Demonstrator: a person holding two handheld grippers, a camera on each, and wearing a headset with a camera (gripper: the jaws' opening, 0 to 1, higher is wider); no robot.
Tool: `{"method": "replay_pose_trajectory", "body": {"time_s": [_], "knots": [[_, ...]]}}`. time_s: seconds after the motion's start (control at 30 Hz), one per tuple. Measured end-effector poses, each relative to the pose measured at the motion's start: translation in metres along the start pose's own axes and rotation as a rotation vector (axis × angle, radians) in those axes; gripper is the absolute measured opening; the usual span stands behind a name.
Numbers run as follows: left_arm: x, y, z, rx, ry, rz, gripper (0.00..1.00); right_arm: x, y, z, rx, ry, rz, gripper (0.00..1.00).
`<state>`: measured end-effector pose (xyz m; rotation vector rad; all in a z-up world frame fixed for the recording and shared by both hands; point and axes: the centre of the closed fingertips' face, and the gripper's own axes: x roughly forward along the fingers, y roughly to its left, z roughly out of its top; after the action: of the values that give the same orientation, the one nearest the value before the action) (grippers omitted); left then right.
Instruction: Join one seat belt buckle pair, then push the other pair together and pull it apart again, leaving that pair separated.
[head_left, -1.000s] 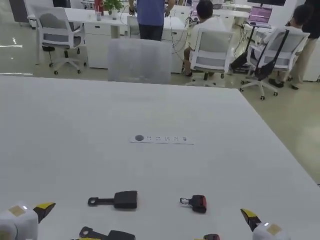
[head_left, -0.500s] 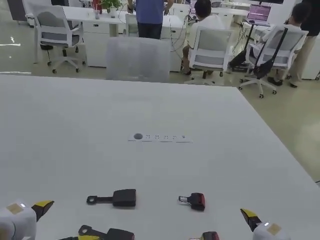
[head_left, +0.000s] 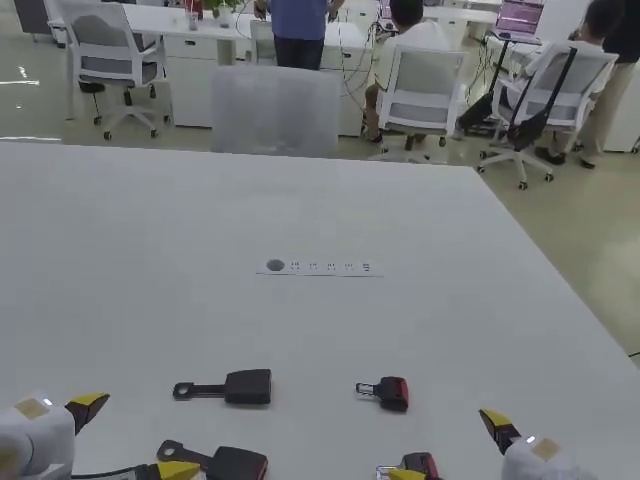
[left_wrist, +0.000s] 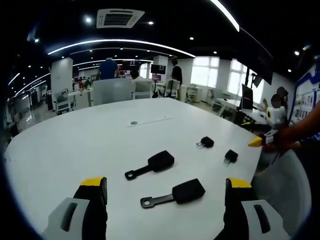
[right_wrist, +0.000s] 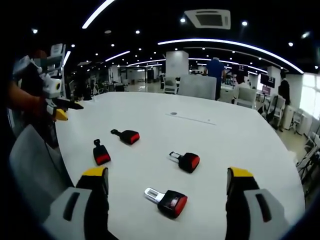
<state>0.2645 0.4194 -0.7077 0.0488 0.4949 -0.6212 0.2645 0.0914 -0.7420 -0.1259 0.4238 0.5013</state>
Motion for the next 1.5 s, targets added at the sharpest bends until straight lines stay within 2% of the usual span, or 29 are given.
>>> {"method": "replay_pose_trajectory", "body": {"time_s": [0.43,0.67,0.93,1.03,1.17,1.3,1.5], "knots": [[0.0,0.001,-0.001,-0.001,0.008,-0.003,1.0,0.005,0.007,-0.006,-0.008,0.021,0.036,1.0],[0.006,0.0,-0.003,-0.002,0.018,-0.016,1.0,0.01,0.012,-0.013,-0.035,0.053,0.078,0.99],[0.017,-0.003,-0.008,0.011,0.036,-0.047,1.0,0.017,0.011,-0.019,-0.067,0.091,0.113,0.97],[0.022,-0.003,-0.01,0.022,0.046,-0.064,1.0,0.018,0.015,-0.026,-0.094,0.126,0.16,0.95],[0.027,-0.001,-0.016,0.028,0.062,-0.079,1.0,0.021,0.014,-0.033,-0.109,0.157,0.197,0.95],[0.036,-0.004,-0.027,0.045,0.092,-0.106,1.0,0.024,0.01,-0.043,-0.145,0.202,0.227,0.94],[0.046,-0.009,-0.036,0.044,0.128,-0.139,0.98,0.03,0.014,-0.055,-0.169,0.253,0.306,0.93]]}}
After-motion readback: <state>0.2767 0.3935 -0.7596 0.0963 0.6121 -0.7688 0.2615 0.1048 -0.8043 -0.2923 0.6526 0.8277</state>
